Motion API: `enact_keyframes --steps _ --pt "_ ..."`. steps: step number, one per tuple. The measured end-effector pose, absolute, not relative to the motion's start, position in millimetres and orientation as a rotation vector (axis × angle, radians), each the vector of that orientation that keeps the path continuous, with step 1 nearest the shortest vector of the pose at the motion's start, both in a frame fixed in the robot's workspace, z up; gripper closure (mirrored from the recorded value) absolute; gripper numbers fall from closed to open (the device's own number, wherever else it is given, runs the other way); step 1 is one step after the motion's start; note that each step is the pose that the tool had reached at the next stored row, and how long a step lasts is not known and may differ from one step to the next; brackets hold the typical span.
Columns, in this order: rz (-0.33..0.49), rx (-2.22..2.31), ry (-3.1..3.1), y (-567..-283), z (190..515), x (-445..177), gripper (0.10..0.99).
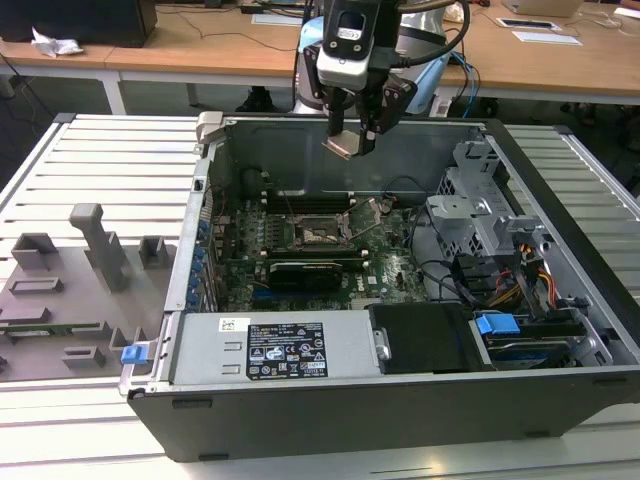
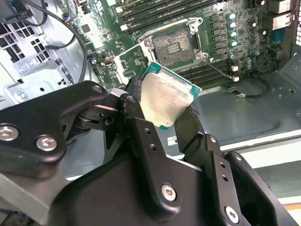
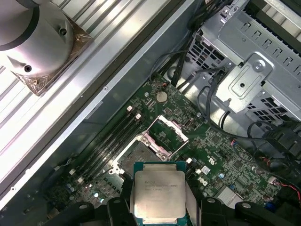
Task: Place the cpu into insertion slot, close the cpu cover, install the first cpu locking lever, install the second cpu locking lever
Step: 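Place the cpu into insertion slot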
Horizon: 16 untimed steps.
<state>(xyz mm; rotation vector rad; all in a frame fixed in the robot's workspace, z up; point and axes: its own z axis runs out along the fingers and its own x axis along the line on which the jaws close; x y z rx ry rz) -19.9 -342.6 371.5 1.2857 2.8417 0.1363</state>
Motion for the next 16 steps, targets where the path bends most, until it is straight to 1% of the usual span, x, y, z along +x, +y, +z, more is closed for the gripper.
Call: enact_keyframes --steps 16 --pt "0.133 1.374 2.797 -342.6 371.5 -19.9 0.561"
